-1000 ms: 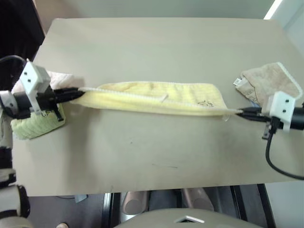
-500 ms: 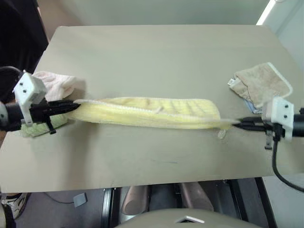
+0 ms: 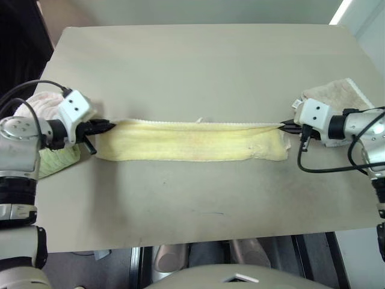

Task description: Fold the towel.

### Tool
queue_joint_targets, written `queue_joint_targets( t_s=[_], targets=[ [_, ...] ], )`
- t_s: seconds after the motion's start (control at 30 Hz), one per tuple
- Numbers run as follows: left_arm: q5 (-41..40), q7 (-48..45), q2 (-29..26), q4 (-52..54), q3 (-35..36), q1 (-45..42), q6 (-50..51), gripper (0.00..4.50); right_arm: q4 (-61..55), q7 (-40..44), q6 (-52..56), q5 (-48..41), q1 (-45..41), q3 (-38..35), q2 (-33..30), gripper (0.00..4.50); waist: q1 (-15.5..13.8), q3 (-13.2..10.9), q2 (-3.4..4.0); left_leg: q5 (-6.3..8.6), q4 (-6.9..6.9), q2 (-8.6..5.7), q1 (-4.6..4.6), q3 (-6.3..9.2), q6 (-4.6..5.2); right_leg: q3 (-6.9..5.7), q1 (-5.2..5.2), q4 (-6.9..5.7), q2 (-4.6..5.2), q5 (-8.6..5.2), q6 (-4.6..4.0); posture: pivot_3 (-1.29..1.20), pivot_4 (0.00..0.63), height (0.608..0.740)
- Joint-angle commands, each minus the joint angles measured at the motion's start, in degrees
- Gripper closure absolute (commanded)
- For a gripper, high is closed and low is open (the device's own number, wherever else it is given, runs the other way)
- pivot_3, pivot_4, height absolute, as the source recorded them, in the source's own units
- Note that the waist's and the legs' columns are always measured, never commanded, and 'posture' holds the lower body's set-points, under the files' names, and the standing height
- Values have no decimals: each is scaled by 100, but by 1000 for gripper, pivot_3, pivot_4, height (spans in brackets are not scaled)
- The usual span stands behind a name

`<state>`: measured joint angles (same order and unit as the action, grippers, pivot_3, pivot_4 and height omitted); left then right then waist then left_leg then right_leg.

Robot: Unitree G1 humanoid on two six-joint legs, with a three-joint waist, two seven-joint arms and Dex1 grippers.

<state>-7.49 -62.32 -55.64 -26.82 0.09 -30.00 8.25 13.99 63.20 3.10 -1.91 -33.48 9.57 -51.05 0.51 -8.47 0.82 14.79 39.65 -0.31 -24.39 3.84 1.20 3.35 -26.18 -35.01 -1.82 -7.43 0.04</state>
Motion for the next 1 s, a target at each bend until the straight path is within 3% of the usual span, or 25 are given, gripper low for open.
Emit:
queue_joint_targets(
  t_s=[0.03, 0.2, 0.27, 0.37, 0.6, 0.67, 0.7, 0.9, 1.0],
  targets=[
    [290, 121, -4, -211, -66, -96, -253, 4500, 434, -91, -355, 275, -195, -16, 1, 4480, -18, 0, 0, 0, -1, 0, 0, 0, 0, -1, 0, -1, 0, 0, -1, 0, 150, 740],
    [499, 289, 159, -456, -149, -231, -487, 4500, 792, -72, -596, 418, -315, 35, 95, 4480, -30, 0, 0, 0, -2, 0, 1, 1, 1, -2, 3, -4, 1, 13, -8, 0, 150, 740],
    [591, 439, 225, -589, -170, -301, -579, 3982, 880, -92, -650, 469, -344, 40, 127, 4500, -26, 0, 0, 0, -1, 0, 4, 0, 1, -1, 5, -3, 1, 18, -13, 0, 150, 740],
    [610, 590, 329, -747, -112, -408, -638, 3102, 978, -195, -655, 496, -401, -31, 202, 3874, -19, 0, 0, -12, 1, 0, 7, 0, 4, -1, 6, -5, 1, 26, -24, 0, 150, 740],
    [560, 787, 345, -817, -18, -457, -730, 544, 862, -419, -647, 488, -415, -256, 129, 1418, -19, 0, 0, -27, 1, 0, 20, 0, 4, -1, 23, -3, 1, 29, -36, 0, 150, 740],
    [615, 920, 319, -801, -1, -417, -832, 0, 771, -488, -664, 487, -395, -338, 68, 724, -22, 0, 0, -26, 0, 0, 19, 0, 3, -1, 22, -2, 1, 30, -34, 0, 150, 740],
    [527, 924, 335, -780, 79, -416, -839, 0, 667, -489, -615, 433, -357, -412, 15, 447, -24, 0, 0, -26, 0, 0, 19, 0, 2, -2, 22, -1, 1, 31, -32, 0, 150, 740],
    [589, 1713, 419, -1022, 376, -696, -1057, 0, -106, -515, 22, -26, 54, -1084, -291, 447, -48, 0, 0, -25, -11, 0, 15, 0, 1, -4, 17, 0, 1, 30, -31, 0, 150, 740],
    [330, 1597, 511, -918, 513, -706, -987, 0, -803, -402, 829, -613, 575, -1644, -372, 447, -61, 0, 0, -27, -12, 0, 16, 0, -1, -4, 20, 3, 1, 29, -31, 0, 150, 740]
  ],
)
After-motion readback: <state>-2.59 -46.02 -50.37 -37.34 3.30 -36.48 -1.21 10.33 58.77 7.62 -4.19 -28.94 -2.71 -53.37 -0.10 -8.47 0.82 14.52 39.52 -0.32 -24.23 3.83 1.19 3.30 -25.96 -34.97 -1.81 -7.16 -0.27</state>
